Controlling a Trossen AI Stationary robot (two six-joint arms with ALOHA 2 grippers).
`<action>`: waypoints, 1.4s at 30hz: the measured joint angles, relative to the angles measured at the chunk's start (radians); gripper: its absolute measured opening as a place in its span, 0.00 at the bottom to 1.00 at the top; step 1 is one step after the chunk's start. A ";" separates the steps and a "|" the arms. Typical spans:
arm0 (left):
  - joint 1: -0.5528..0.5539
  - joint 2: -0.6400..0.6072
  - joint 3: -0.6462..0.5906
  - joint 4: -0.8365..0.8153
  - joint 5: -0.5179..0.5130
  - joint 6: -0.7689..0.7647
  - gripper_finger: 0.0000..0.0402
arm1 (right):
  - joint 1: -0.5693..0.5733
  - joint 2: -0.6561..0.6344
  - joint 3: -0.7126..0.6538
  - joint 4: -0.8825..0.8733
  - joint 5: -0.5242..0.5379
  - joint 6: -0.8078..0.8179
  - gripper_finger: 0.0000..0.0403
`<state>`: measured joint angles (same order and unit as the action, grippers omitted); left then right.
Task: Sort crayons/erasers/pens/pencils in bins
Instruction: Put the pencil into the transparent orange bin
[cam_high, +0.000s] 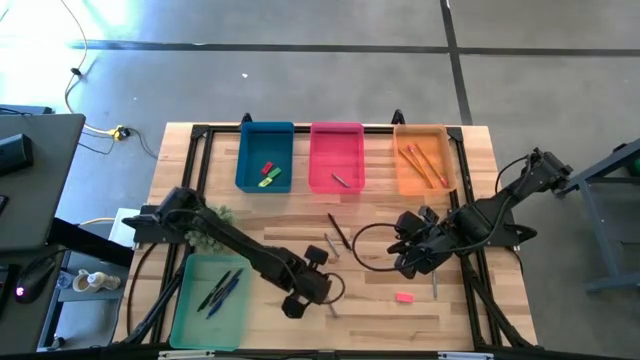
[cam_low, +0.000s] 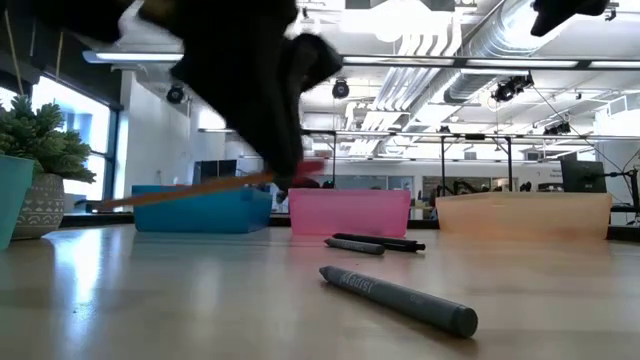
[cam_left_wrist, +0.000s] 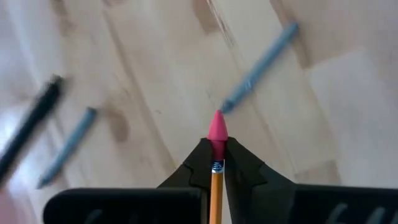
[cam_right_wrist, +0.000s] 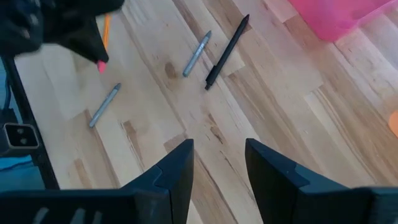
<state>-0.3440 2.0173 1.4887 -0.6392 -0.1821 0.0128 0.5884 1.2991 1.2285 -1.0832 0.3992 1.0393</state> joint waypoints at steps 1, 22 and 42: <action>0.006 -0.013 0.000 0.005 0.000 -0.006 0.02 | 0.004 0.000 0.000 0.000 0.000 0.000 0.34; 0.189 -0.305 -0.211 0.524 0.097 -0.147 0.01 | 0.072 -0.040 0.000 0.005 0.078 -0.014 0.34; 0.431 -0.383 -0.297 0.937 0.293 -0.181 0.01 | -0.085 -0.051 0.000 0.203 0.153 -0.333 0.34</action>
<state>0.0870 1.6344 1.1915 0.2980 0.1108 -0.1684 0.5034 1.2478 1.2285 -0.8798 0.5522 0.7066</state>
